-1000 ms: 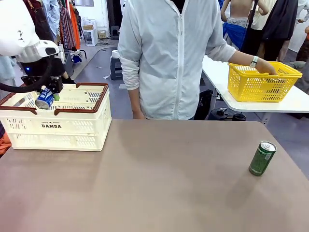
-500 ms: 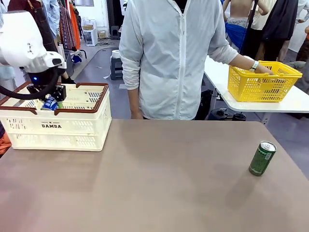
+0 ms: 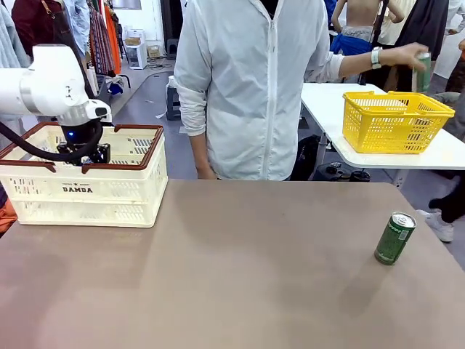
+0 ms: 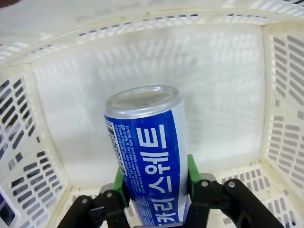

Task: Place the drinks into the Shopping basket.
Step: Pick up one drink and place it into the Shopping basket.

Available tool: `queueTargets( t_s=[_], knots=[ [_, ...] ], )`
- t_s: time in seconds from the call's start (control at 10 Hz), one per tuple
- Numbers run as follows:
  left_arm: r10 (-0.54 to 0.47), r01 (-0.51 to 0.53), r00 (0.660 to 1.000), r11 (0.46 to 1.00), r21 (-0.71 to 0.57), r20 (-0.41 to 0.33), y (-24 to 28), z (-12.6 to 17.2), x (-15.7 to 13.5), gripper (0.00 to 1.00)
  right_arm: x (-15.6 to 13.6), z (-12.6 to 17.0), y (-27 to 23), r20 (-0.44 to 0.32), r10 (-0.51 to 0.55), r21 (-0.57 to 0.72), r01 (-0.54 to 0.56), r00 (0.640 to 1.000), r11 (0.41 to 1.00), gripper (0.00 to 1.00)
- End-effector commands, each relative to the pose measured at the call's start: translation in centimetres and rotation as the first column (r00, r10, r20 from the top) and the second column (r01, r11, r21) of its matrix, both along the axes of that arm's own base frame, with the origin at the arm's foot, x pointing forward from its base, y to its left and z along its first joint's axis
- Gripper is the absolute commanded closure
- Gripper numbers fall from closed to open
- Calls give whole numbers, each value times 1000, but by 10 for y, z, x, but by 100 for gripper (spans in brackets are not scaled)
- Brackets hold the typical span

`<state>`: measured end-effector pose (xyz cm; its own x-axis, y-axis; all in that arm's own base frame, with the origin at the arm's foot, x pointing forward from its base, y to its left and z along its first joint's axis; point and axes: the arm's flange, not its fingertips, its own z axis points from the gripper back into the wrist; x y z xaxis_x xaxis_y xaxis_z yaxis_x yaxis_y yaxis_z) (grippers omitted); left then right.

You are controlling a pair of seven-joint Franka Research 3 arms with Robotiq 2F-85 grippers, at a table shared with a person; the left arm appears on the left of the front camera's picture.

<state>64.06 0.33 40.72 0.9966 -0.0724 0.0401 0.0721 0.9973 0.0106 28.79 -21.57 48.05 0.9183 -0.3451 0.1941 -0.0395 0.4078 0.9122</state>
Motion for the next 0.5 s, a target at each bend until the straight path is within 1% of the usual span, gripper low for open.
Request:
queueTargets(
  t_s=[0.0,0.1,0.2,0.3,0.4],
  knots=[
    [16,-16,1000,999,32,-23,-7,7,10,100,3,5,-1,4,-2,0,2,1000,1000,0],
    [21,-21,1000,1000,22,-16,-7,7,11,87,3,5,-1,4,-2,0,2,1000,1000,0],
    [23,-23,1000,1000,20,-15,-8,8,11,29,3,5,-1,4,-2,0,2,1000,1000,0],
    [26,-25,999,999,19,-19,-7,9,10,0,3,5,-1,4,-2,0,2,1000,1000,0],
    [31,-30,999,999,22,-14,-7,11,9,0,3,5,-1,4,-2,0,2,1000,1000,0]
  ],
)
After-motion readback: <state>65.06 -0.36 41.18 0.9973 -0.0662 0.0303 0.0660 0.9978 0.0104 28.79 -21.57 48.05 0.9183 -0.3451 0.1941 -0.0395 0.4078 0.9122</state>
